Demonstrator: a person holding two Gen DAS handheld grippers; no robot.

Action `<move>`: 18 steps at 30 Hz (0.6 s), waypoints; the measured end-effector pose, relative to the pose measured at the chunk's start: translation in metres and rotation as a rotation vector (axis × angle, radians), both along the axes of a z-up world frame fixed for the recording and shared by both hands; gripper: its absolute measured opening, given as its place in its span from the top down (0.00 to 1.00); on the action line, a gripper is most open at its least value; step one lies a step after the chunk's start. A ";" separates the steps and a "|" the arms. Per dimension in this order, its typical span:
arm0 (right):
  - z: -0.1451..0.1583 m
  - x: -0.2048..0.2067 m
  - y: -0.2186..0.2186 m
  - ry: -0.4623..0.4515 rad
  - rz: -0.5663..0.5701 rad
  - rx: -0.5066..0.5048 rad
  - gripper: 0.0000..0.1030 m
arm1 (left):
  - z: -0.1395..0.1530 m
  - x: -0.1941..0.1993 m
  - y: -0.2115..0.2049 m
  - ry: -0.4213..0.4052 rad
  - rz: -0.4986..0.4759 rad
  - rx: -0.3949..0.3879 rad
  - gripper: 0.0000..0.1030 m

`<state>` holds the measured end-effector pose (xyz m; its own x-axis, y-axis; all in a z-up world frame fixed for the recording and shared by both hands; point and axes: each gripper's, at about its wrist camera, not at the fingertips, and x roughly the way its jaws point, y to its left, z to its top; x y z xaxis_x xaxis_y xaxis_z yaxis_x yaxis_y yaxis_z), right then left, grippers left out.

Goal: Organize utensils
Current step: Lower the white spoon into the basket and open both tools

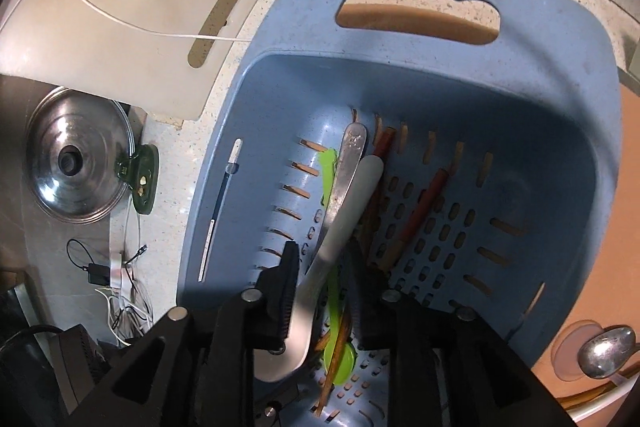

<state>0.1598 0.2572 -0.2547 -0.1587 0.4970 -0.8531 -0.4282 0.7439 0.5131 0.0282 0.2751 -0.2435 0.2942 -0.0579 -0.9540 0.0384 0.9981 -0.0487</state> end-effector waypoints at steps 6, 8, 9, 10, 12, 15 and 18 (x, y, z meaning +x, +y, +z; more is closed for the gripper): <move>0.011 -0.004 -0.007 -0.027 0.015 0.004 0.71 | 0.011 -0.008 -0.001 -0.009 0.014 0.010 0.63; 0.017 -0.004 -0.014 -0.037 0.019 0.015 0.71 | 0.016 -0.011 -0.002 -0.016 0.019 0.014 0.63; 0.021 -0.006 -0.017 -0.043 0.022 0.022 0.71 | 0.019 -0.012 -0.001 -0.021 0.021 0.017 0.62; 0.027 -0.007 -0.022 -0.052 0.023 0.031 0.71 | 0.023 -0.014 -0.001 -0.027 0.025 0.022 0.62; 0.037 -0.010 -0.032 -0.060 0.022 0.055 0.71 | 0.033 -0.018 -0.002 -0.046 0.030 0.030 0.62; 0.057 -0.016 -0.059 -0.081 0.010 0.097 0.71 | 0.056 -0.027 -0.010 -0.101 0.040 0.044 0.62; 0.077 -0.023 -0.086 -0.144 -0.001 0.106 0.71 | 0.081 -0.033 -0.024 -0.164 0.043 0.061 0.62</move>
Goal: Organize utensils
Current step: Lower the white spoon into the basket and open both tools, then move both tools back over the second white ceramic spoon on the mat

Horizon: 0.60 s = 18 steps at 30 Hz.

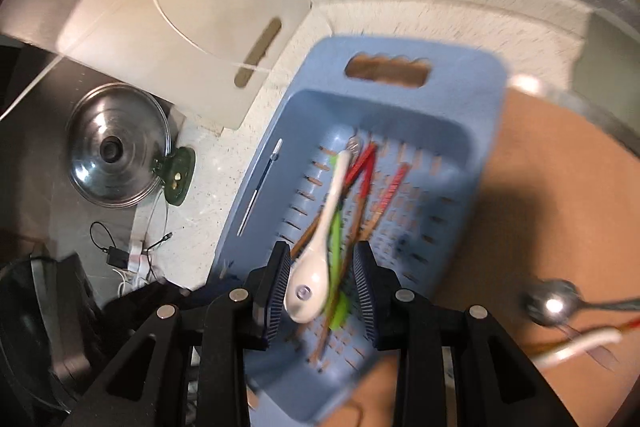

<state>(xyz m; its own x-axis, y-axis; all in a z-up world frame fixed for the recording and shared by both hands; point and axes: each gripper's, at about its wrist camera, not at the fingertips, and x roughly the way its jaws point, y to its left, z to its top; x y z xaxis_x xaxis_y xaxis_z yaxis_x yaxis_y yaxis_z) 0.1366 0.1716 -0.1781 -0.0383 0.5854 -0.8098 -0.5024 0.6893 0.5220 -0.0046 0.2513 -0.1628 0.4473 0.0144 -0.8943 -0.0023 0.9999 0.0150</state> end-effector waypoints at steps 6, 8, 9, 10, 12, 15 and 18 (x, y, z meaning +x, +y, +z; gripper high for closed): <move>0.039 -0.021 -0.058 -0.129 -0.031 0.006 0.66 | 0.037 -0.005 -0.029 -0.105 0.004 0.056 0.62; 0.052 -0.026 -0.080 -0.181 -0.047 -0.003 0.64 | 0.047 -0.007 -0.042 -0.141 -0.003 0.049 0.57; 0.055 -0.028 -0.086 -0.199 -0.053 -0.006 0.62 | 0.049 -0.008 -0.048 -0.153 -0.009 0.045 0.54; 0.060 -0.031 -0.096 -0.225 -0.063 -0.013 0.61 | 0.051 -0.008 -0.054 -0.163 -0.017 0.041 0.54; 0.067 -0.034 -0.116 -0.262 -0.092 -0.021 0.57 | 0.053 -0.008 -0.061 -0.182 -0.040 0.036 0.54; 0.070 -0.037 -0.138 -0.299 -0.134 -0.035 0.51 | 0.055 -0.003 -0.074 -0.191 -0.069 0.021 0.50; 0.070 -0.039 -0.161 -0.324 -0.166 -0.053 0.47 | 0.055 0.001 -0.087 -0.195 -0.093 0.014 0.49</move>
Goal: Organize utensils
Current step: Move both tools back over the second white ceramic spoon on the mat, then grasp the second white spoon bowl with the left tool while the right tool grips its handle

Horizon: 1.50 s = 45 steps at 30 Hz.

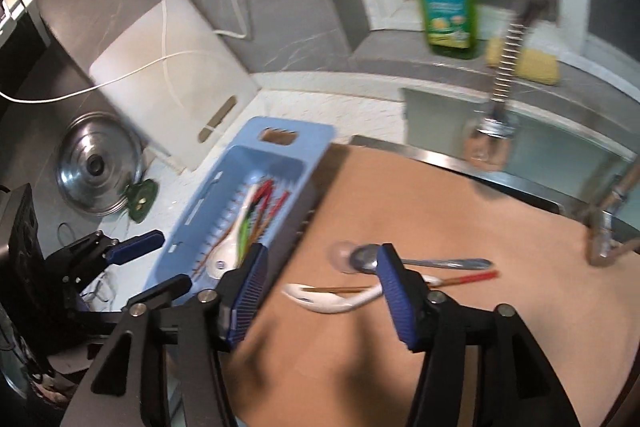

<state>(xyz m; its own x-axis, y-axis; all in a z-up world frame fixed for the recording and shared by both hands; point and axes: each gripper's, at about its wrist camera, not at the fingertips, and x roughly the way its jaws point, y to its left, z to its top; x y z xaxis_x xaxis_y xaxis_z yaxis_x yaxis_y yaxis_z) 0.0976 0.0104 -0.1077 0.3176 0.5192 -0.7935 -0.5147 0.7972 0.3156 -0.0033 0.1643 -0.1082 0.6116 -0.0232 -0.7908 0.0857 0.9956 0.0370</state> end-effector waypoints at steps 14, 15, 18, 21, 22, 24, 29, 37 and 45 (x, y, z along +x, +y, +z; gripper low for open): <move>-0.008 -0.005 -0.075 -0.042 -0.116 -0.061 0.47 | -0.005 0.025 -0.049 0.007 -0.115 0.010 0.49; -0.010 -0.005 -0.083 -0.033 -0.130 -0.063 0.48 | -0.008 0.028 -0.045 0.011 -0.103 -0.004 0.49; -0.015 -0.006 -0.103 -0.008 -0.165 -0.044 0.47 | -0.018 0.039 -0.033 0.038 -0.082 -0.055 0.49; -0.024 -0.007 -0.123 0.022 -0.189 -0.025 0.48 | -0.029 0.049 -0.026 0.066 -0.081 -0.079 0.49; -0.026 -0.008 -0.127 0.029 -0.197 -0.020 0.48 | -0.035 0.053 -0.026 0.085 -0.083 -0.079 0.49; -0.033 -0.009 -0.139 0.053 -0.219 -0.007 0.48 | -0.046 0.058 -0.031 0.115 -0.116 -0.089 0.52; -0.048 -0.008 -0.157 0.115 -0.263 0.041 0.48 | -0.076 0.073 -0.057 0.225 -0.213 -0.057 0.57; -0.064 -0.012 -0.165 0.162 -0.284 0.070 0.48 | -0.099 0.083 -0.091 0.321 -0.341 0.002 0.62; -0.067 -0.014 -0.164 0.178 -0.279 0.088 0.48 | -0.115 0.089 -0.100 0.374 -0.359 0.013 0.62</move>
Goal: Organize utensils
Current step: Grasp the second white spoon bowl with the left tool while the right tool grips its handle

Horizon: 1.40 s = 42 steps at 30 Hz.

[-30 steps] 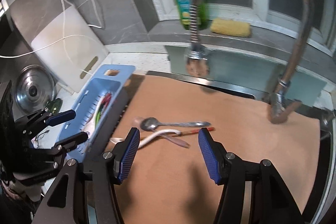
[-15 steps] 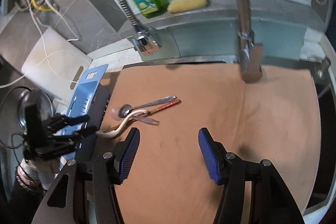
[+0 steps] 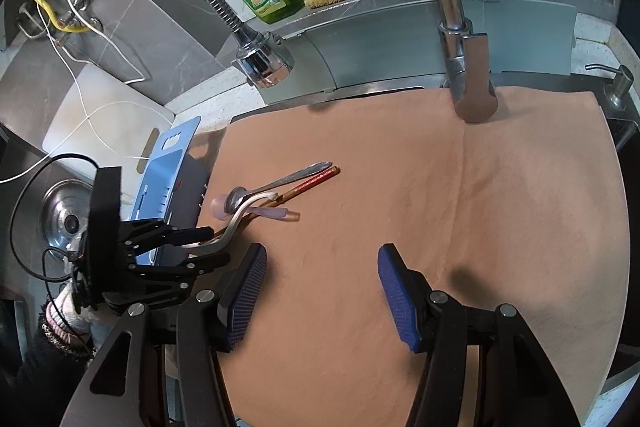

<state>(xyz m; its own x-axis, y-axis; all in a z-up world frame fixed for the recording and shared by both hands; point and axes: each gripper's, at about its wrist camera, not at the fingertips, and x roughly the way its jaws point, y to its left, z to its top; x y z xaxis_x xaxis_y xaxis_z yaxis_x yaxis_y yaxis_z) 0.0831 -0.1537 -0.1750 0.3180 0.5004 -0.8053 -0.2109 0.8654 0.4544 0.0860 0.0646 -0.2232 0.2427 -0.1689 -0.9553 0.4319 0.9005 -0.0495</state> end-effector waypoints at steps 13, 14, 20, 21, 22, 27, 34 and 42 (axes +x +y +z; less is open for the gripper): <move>-0.003 -0.004 0.008 0.031 0.021 0.037 0.48 | -0.014 0.006 0.010 0.038 0.035 -0.004 0.62; -0.004 -0.004 0.009 0.039 0.022 0.045 0.48 | -0.014 0.006 0.010 0.041 0.035 -0.013 0.62; -0.021 -0.001 0.017 0.118 0.031 0.110 0.51 | -0.014 -0.003 0.004 0.047 0.025 -0.036 0.62; -0.025 0.000 0.018 0.131 0.030 0.120 0.53 | -0.013 -0.005 0.003 0.049 0.023 -0.043 0.62; -0.029 0.002 0.021 0.149 0.028 0.135 0.53 | -0.013 -0.006 0.001 0.051 0.021 -0.051 0.62; -0.057 0.008 0.042 0.261 0.029 0.217 0.57 | -0.012 -0.016 -0.010 0.045 0.014 -0.070 0.62; -0.081 0.004 0.058 0.373 0.012 0.254 0.58 | -0.006 -0.025 -0.026 0.029 -0.019 -0.079 0.62; -0.075 -0.003 0.054 0.392 -0.043 0.288 0.58 | 0.012 -0.022 0.017 0.017 -0.030 -0.015 0.62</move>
<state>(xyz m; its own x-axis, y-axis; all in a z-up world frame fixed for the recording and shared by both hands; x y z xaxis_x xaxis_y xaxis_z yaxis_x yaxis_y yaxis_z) 0.0801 -0.0994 -0.2501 0.0431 0.7133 -0.6996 0.0571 0.6973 0.7145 0.0635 0.0814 -0.2116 0.2211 -0.1902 -0.9565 0.4580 0.8862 -0.0703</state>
